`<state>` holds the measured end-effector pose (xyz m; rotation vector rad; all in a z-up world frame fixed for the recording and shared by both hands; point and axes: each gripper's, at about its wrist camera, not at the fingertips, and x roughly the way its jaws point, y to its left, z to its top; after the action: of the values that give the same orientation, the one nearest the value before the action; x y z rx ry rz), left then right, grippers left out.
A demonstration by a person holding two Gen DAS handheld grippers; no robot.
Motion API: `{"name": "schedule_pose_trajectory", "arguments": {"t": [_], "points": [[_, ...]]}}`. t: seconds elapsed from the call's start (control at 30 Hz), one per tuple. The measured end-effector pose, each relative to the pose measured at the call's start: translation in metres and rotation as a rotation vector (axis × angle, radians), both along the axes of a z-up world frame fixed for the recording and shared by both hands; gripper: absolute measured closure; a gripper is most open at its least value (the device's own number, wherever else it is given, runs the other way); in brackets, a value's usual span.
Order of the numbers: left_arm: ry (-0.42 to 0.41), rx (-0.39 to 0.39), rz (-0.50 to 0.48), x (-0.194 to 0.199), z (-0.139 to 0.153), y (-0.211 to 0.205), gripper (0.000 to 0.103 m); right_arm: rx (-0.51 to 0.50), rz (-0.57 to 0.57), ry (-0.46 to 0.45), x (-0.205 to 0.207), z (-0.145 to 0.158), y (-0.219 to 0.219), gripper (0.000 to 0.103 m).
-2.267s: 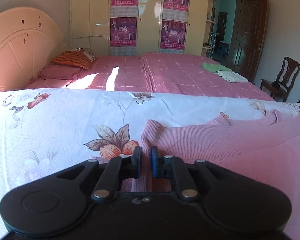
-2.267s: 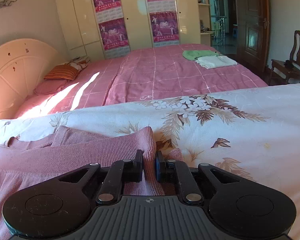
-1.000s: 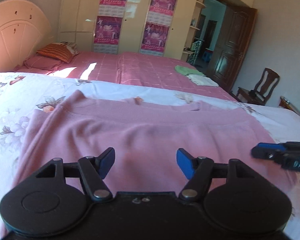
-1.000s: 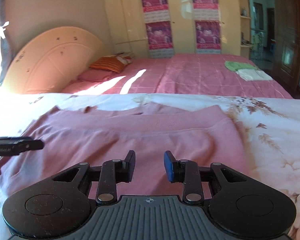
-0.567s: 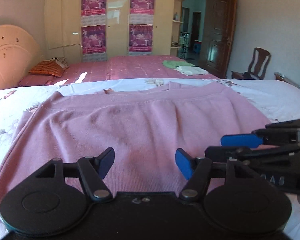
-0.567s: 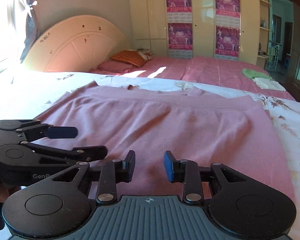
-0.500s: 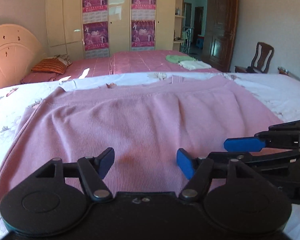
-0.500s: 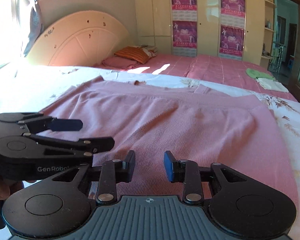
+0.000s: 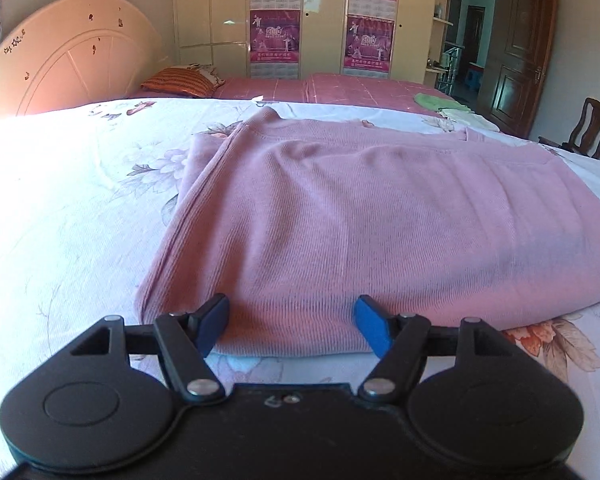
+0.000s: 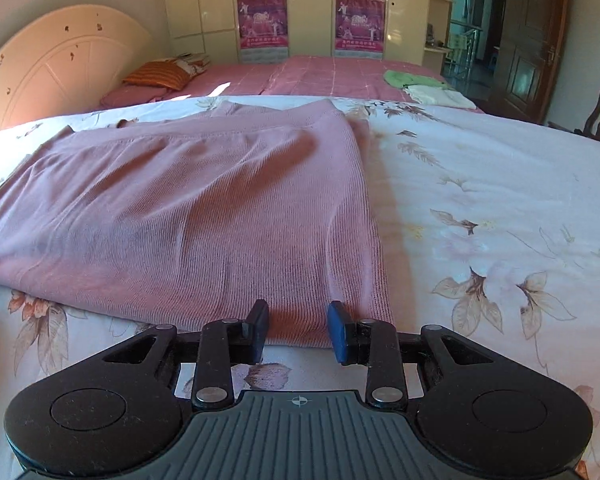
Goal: Fold small clothes
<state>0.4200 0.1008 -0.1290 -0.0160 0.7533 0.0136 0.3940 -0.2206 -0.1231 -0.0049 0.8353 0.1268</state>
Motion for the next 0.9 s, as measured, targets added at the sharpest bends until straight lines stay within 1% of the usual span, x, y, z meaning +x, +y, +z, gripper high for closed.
{"name": "schedule_pose_trajectory", "arguments": {"t": [0.07, 0.13, 0.17, 0.23, 0.27, 0.33, 0.37, 0.43, 0.47, 0.5, 0.53, 0.57, 0.63, 0.67, 0.7, 0.73, 0.77, 0.83, 0.87, 0.9], "points": [[0.005, 0.014, 0.003, 0.002, 0.0, -0.002, 0.033, 0.019, -0.001, -0.069, -0.007, 0.011, 0.006, 0.072], [0.006, 0.022, 0.0, 0.002, -0.002, -0.003, 0.033, 0.029, 0.005, -0.11, -0.008, 0.015, 0.011, 0.072], [0.004, 0.021, -0.002, 0.001, -0.003, -0.002, 0.032, 0.025, -0.001, -0.105, -0.006, 0.012, 0.013, 0.072], [-0.001, 0.021, -0.006, 0.001, -0.005, -0.001, 0.032, -0.006, -0.007, -0.025, 0.002, -0.006, 0.015, 0.072], [-0.004, 0.03, -0.012, 0.0, -0.006, -0.002, 0.032, -0.032, 0.007, -0.036, 0.002, -0.012, 0.018, 0.072], [-0.002, 0.043, -0.019, 0.0, -0.006, -0.003, 0.032, -0.079, 0.034, -0.038, 0.001, -0.009, 0.023, 0.072], [0.004, 0.042, -0.018, -0.001, -0.003, -0.003, 0.032, -0.074, 0.027, -0.043, 0.001, -0.005, 0.023, 0.072], [0.004, 0.043, -0.016, -0.001, -0.002, -0.001, 0.032, -0.043, 0.016, -0.091, -0.003, 0.002, 0.02, 0.072], [0.002, 0.033, -0.013, -0.003, -0.004, 0.002, 0.031, -0.041, 0.015, -0.092, -0.003, 0.0, 0.018, 0.072], [-0.001, 0.017, -0.01, -0.004, -0.006, 0.005, 0.03, -0.059, 0.014, -0.034, 0.002, -0.008, 0.019, 0.072], [-0.001, 0.015, -0.006, -0.006, -0.006, 0.007, 0.03, -0.067, 0.019, -0.024, 0.004, -0.015, 0.019, 0.072], [0.003, 0.032, -0.002, -0.008, -0.003, 0.006, 0.031, -0.087, 0.039, -0.024, 0.005, -0.014, 0.021, 0.072], [0.004, 0.114, 0.018, -0.019, 0.006, -0.001, 0.033, -0.089, 0.035, 0.01, 0.008, -0.006, 0.021, 0.072], [-0.009, 0.146, 0.025, -0.026, 0.011, -0.004, 0.033, -0.056, 0.022, -0.002, 0.005, 0.0, 0.018, 0.072], [-0.033, 0.159, 0.018, -0.038, 0.015, -0.006, 0.032, -0.014, 0.019, -0.033, -0.001, 0.006, 0.015, 0.072], [-0.045, 0.134, 0.015, -0.047, 0.018, -0.004, 0.032, 0.019, 0.017, -0.056, -0.007, 0.012, 0.013, 0.071], [-0.038, 0.068, 0.028, -0.053, 0.018, 0.002, 0.033, 0.035, 0.011, -0.066, -0.012, 0.015, 0.013, 0.071], [0.015, -0.142, 0.095, -0.057, 0.008, 0.021, 0.034, 0.085, 0.004, -0.067, -0.019, 0.019, 0.015, 0.072], [0.047, -0.258, 0.155, -0.054, -0.001, 0.035, 0.035, 0.119, 0.006, -0.064, -0.022, 0.021, 0.016, 0.072], [0.009, -0.34, 0.198, -0.057, -0.004, 0.045, 0.035, 0.149, 0.008, -0.066, -0.025, 0.022, 0.017, 0.072]]}}
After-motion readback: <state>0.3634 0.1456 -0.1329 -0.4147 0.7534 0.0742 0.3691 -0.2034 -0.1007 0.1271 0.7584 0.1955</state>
